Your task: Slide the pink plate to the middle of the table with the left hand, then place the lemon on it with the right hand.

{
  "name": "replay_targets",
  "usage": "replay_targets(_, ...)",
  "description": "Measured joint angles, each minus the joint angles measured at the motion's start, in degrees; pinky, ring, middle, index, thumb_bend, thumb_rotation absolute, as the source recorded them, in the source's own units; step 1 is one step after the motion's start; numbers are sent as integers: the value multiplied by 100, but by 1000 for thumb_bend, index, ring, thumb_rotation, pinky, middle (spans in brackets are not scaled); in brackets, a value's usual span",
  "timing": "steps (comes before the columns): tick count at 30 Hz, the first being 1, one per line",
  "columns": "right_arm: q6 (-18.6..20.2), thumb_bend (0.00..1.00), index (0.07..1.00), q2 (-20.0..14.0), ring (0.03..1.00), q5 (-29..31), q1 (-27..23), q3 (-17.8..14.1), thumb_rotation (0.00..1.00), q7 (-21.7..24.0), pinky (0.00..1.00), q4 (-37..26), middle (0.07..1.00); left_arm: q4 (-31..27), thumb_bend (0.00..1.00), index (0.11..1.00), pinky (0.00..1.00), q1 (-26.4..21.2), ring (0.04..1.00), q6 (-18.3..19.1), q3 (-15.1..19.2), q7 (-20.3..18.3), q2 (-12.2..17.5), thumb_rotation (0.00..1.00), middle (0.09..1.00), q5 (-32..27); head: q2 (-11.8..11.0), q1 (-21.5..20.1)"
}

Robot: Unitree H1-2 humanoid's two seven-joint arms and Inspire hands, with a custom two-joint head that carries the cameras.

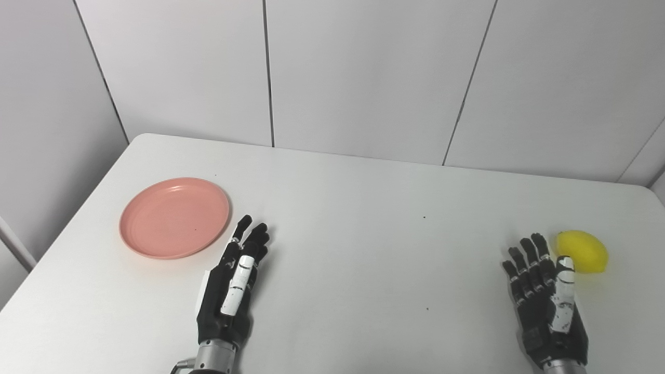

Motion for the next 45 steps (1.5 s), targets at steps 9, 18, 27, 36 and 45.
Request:
replay_targets(9, -1, 770, 989, -18, 984, -16, -6, -11, 934, 5, 1000, 9, 997, 5, 700, 901, 938, -3, 904, -10, -3, 18, -38, 619, 875, 0, 9, -18)
replay_targets(18, -11, 761, 993, -4, 984, -82, -6, -10, 946, 3, 1000, 8, 999, -7, 671, 899, 939, -3, 899, -12, 10, 2, -36, 642, 875, -40, -44, -35)
replay_targets(27, -12, 741, 984, 12, 978, -106, -12, -18, 943, 0, 1000, 6, 992, -74, 631, 890, 915, 4, 889, 2, 24, -1, -31, 698, 869, -96, -132, -18)
replay_targets(36, -43, 733, 990, -18, 980, -126, -38, -21, 959, 8, 1000, 48, 996, -307, 698, 883, 911, -24, 884, 363, -41, 120, -70, 712, 869, -5, -149, -9)
replay_targets(45, -50, 731, 998, -27, 984, -140, -39, -28, 949, 7, 1000, 51, 1000, -707, 822, 905, 930, -185, 909, 1104, 60, 231, -37, 771, 895, -44, -149, 0)
